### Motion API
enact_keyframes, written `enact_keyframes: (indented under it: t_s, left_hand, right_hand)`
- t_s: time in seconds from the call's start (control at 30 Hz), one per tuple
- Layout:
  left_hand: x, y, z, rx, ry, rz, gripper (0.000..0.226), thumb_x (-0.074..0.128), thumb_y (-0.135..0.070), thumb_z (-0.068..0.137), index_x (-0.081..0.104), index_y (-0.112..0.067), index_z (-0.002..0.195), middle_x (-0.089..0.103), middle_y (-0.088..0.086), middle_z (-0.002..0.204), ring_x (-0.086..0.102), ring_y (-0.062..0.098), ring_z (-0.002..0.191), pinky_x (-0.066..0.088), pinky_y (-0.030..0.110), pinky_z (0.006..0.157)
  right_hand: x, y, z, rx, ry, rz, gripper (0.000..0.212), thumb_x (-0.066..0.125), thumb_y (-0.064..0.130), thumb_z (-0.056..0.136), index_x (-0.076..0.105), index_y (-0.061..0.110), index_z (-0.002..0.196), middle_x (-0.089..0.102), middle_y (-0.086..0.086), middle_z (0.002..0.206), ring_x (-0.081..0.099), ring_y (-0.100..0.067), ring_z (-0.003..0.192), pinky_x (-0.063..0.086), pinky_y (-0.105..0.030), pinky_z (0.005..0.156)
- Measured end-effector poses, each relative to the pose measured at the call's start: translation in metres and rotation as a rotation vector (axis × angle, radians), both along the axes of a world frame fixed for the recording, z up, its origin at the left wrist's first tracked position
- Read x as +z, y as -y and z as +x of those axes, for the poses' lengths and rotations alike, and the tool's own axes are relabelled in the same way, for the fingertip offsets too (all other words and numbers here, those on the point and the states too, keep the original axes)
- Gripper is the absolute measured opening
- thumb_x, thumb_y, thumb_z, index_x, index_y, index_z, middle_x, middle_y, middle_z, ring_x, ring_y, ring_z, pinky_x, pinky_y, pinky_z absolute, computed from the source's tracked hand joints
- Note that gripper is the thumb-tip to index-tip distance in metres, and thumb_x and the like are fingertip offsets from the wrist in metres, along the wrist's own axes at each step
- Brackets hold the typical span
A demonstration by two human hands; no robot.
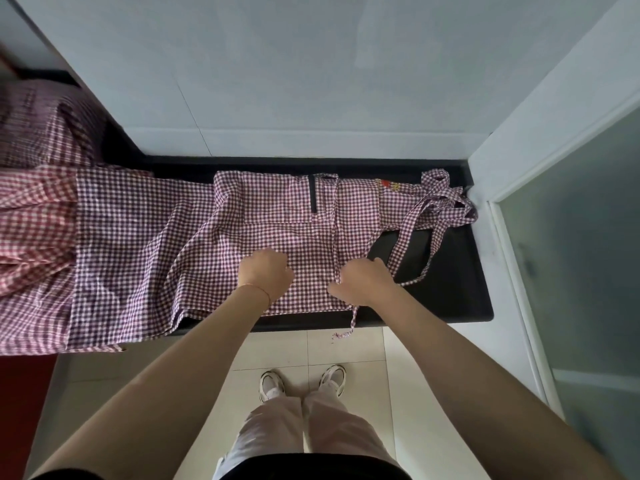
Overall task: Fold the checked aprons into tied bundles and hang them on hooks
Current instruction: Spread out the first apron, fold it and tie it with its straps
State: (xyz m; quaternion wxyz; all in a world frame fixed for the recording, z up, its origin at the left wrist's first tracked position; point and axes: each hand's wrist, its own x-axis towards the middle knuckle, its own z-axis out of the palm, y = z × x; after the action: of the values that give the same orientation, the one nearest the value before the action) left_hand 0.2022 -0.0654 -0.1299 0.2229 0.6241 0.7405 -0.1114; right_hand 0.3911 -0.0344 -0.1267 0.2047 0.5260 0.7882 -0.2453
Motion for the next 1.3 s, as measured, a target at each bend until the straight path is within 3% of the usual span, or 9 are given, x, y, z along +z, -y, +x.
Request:
enact_keyframes:
  t_s: [0.13, 0.3, 0.47, 0.6, 0.7, 0.83, 0.93, 1.1, 1.3]
  left_hand:
    - [-0.021, 0.015, -0.013, 0.04, -0.055, 0.064, 0.066, 0.061, -0.052, 0.09, 0.033, -0.029, 0.146, 0.022, 0.011, 0.157, 0.021, 0.038, 0.145, 0.031, 0.06, 0.111]
    - [-0.029, 0.017, -0.024, -0.023, 0.007, -0.16, 0.112, 0.071, -0.072, 0.071, 0.004, -0.042, 0.156, -0.005, 0.005, 0.165, 0.0, 0.038, 0.151, 0.022, 0.067, 0.112]
    - [-0.017, 0.004, -0.026, 0.111, -0.04, 0.141, 0.05, 0.052, -0.054, 0.092, 0.054, -0.023, 0.131, 0.049, 0.006, 0.136, 0.045, 0.027, 0.127, 0.037, 0.054, 0.108]
    - [-0.029, 0.004, -0.034, 0.221, -0.077, 0.15, 0.073, 0.064, -0.051, 0.088, 0.03, -0.027, 0.148, 0.019, 0.013, 0.159, 0.015, 0.038, 0.147, 0.028, 0.06, 0.113]
    - [-0.036, 0.002, -0.038, 0.198, 0.025, 0.016, 0.095, 0.067, -0.059, 0.083, 0.012, -0.033, 0.156, 0.004, 0.009, 0.166, 0.003, 0.039, 0.151, 0.022, 0.062, 0.115]
    - [-0.032, -0.002, -0.045, 0.174, 0.033, 0.239, 0.07, 0.061, -0.056, 0.089, 0.037, -0.026, 0.147, 0.036, 0.009, 0.151, 0.032, 0.031, 0.138, 0.033, 0.055, 0.109]
    - [-0.034, -0.006, -0.057, 0.369, 0.022, 0.458, 0.045, 0.05, -0.033, 0.096, 0.046, -0.015, 0.137, 0.045, 0.012, 0.138, 0.04, 0.032, 0.125, 0.036, 0.053, 0.102]
    - [-0.042, -0.022, -0.08, 0.416, 0.072, 0.156, 0.06, 0.038, -0.036, 0.101, 0.018, -0.023, 0.157, 0.021, 0.006, 0.162, 0.019, 0.03, 0.148, 0.026, 0.056, 0.116]
    - [-0.04, -0.039, -0.09, 0.268, 0.029, -0.101, 0.092, 0.043, -0.075, 0.088, -0.006, -0.039, 0.156, -0.017, 0.007, 0.165, -0.012, 0.044, 0.149, 0.014, 0.069, 0.113]
  right_hand:
    - [-0.018, 0.01, -0.007, -0.062, 0.018, -0.002, 0.052, 0.061, 0.053, 0.091, 0.055, 0.013, 0.123, 0.058, -0.007, 0.125, 0.052, -0.027, 0.119, 0.038, -0.048, 0.106]
    - [-0.021, 0.007, 0.0, -0.021, 0.106, -0.144, 0.063, 0.074, 0.048, 0.084, 0.05, 0.015, 0.132, 0.057, -0.005, 0.132, 0.051, -0.028, 0.124, 0.033, -0.05, 0.111]
    - [-0.009, -0.007, 0.004, 0.019, 0.326, -0.319, 0.057, 0.069, 0.044, 0.088, 0.054, 0.012, 0.132, 0.06, -0.003, 0.122, 0.057, -0.026, 0.115, 0.045, -0.042, 0.103]
    - [-0.004, -0.009, 0.0, -0.2, 0.098, 0.099, 0.026, 0.059, 0.032, 0.094, 0.054, 0.015, 0.113, 0.06, -0.004, 0.117, 0.056, -0.022, 0.098, 0.049, -0.035, 0.08]
    - [-0.013, -0.007, -0.011, -0.052, -0.064, 0.388, 0.053, 0.068, 0.034, 0.09, 0.041, 0.018, 0.133, 0.044, -0.012, 0.137, 0.046, -0.027, 0.123, 0.049, -0.041, 0.093]
    - [-0.026, -0.013, -0.018, 0.101, -0.006, 0.103, 0.095, 0.072, 0.054, 0.084, 0.014, 0.036, 0.156, 0.001, -0.013, 0.166, 0.002, -0.044, 0.151, 0.018, -0.065, 0.116]
    - [-0.025, -0.026, -0.013, 0.005, 0.061, 0.001, 0.099, 0.073, 0.058, 0.08, 0.013, 0.037, 0.155, 0.001, -0.017, 0.165, 0.004, -0.046, 0.15, 0.014, -0.066, 0.117]
    - [-0.007, -0.058, -0.02, -0.037, 0.213, 0.063, 0.076, 0.061, 0.059, 0.089, 0.029, 0.027, 0.15, 0.023, -0.019, 0.159, 0.019, -0.043, 0.146, 0.018, -0.066, 0.115]
    - [-0.02, -0.063, -0.018, -0.185, 0.106, -0.022, 0.104, 0.07, 0.059, 0.083, 0.002, 0.038, 0.158, -0.004, -0.016, 0.166, 0.0, -0.051, 0.149, 0.016, -0.068, 0.116]
